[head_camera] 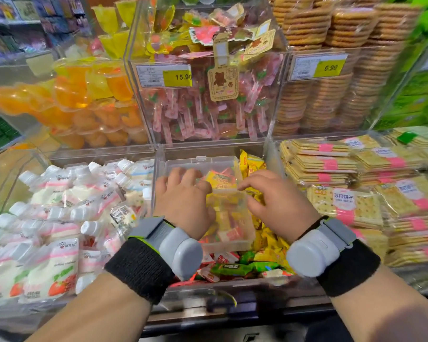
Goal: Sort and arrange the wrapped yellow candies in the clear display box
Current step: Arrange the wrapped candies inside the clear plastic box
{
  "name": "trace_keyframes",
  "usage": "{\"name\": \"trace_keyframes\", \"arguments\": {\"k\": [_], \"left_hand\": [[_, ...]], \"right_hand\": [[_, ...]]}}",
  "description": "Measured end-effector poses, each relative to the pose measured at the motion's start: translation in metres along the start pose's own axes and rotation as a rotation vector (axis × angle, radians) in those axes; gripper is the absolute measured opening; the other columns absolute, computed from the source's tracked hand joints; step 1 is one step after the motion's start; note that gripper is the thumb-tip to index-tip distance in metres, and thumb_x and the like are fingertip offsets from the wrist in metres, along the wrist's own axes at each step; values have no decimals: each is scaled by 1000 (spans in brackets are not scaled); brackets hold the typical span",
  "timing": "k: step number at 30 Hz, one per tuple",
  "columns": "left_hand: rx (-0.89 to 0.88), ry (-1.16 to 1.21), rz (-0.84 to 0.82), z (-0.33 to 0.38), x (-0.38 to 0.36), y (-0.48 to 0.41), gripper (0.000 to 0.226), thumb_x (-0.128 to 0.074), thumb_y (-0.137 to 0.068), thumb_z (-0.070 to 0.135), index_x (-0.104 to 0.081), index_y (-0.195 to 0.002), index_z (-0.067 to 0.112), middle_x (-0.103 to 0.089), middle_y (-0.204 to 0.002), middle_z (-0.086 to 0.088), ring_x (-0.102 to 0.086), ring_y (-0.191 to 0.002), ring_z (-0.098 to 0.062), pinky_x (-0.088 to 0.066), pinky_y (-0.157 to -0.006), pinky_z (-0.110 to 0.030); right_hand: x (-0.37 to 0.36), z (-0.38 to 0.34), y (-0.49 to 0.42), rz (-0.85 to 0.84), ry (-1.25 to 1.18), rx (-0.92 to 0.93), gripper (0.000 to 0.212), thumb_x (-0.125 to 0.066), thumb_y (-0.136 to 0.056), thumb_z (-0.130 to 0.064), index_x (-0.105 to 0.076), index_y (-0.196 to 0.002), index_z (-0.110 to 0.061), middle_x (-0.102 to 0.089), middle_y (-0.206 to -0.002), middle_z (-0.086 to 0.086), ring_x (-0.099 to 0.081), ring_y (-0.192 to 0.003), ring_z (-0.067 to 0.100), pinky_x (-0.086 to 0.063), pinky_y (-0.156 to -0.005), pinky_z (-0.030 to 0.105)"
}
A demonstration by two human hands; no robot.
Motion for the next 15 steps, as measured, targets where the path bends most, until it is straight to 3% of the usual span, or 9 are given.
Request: {"name": "trace_keyframes", "arguments": {"k": [3,6,12,15], "left_hand": [[-65,32,20,22,1,-2,39,-53,-77,43,-52,-115,37,-38,-134,13,-22,-130,-20,-19,-102,-41],[-106,75,13,41,-1,-3,41,-53,-78,43,-49,-119,39,-38,-134,14,-23,-131,-19,-19,-102,-41],[-150,110,-35,65,-11,-1,53,-52,-79,42,-36,-130,41,-33,-138,15,-20,-133,-17,-18,-107,-40],[-166,121,-45,71,-14,1,56,-51,-80,41,-32,-133,39,-32,-139,14,-20,-132,-17,-16,-108,-40]], "right_hand": [[18,16,5,77,109,-41,25,-56,-82,-17,-61,-105,-26,-58,-114,-5,-46,-113,19,-34,-97,34],[30,26,10,121,197,-64,27,-58,-80,-23,-60,-106,-31,-56,-115,-9,-43,-116,16,-19,-92,29],[16,50,21,-24,363,-132,41,-57,-80,-42,-51,-120,-38,-51,-127,-14,-38,-122,13,-10,-87,33],[13,53,22,-20,380,-126,35,-57,-81,-38,-55,-116,-37,-55,-123,-13,-39,-121,13,-8,-88,34]]}}
Point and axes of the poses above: each hand's wrist, its own y-axis away from the middle knuckle, its own x-axis out of the back of the hand, z = x × y, the point moved 9 cm from there along -y, towards the middle knuckle
